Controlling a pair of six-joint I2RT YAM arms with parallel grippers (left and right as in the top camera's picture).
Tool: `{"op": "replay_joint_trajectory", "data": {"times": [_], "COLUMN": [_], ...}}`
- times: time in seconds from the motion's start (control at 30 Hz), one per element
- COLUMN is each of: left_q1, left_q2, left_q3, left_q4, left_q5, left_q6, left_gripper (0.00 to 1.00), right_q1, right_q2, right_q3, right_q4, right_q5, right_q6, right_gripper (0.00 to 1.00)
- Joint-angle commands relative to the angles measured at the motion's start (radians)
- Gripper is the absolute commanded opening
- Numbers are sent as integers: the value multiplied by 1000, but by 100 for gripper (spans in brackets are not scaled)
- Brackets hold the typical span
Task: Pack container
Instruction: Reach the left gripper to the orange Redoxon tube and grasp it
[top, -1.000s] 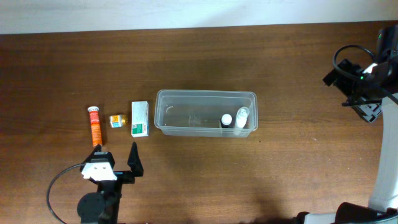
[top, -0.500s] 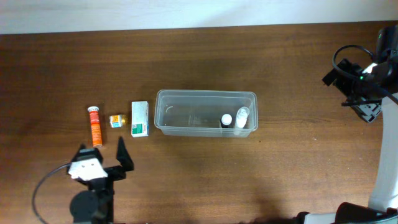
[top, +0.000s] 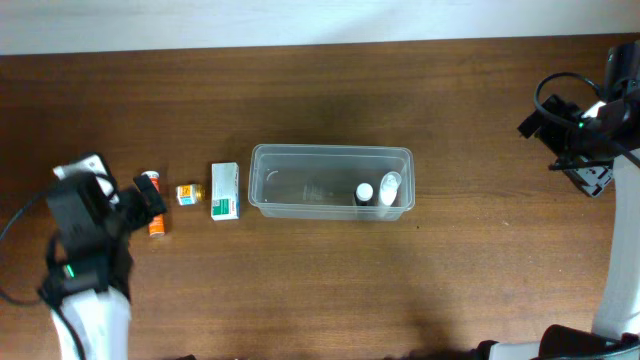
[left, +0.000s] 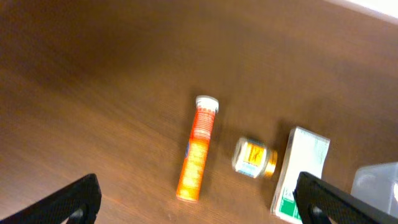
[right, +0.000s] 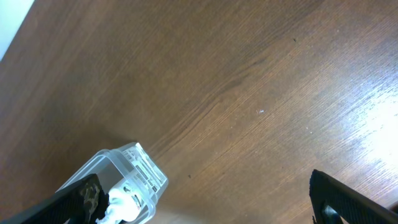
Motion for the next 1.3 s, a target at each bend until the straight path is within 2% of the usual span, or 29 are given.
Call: {"op": "replay_joint_trajectory", "data": {"times": [0.0,0.27,0.37,0.5,0.7,0.83,0.97,1.0,1.27], "left_q1": [58,63,64,64,64,64,64,64,64], "left_q2": [130,208,211,241,401,532,642,655,685], "left_q3": [100,116,116,116,116,118,122,122,122], "left_q4": [-49,31,45,27,13,24,52,63,134], "left_q5": [188,195,134,21,15,58,58,63,106], "left_q6": [16,14,23,-40,-34,20,44,55,149], "left_gripper": [100,100,100,99,98,91,89,84,71], "right_q1": [-6,-6,-6,-6,-6,-6,-6,-6,-6], "right_q2": [5,5,5,5,5,5,5,5,5], "right_q3": [3,3,3,3,3,3,3,3,3], "right_q4": [0,0,0,0,0,0,0,0,0], "right_q5": [-2,-2,-2,-2,-2,-2,-2,-2,-2], "right_q6": [-10,-10,-10,-10,-10,-10,-10,-10,-10], "right_gripper": [98,98,99,99,98,98,99,98,98]}}
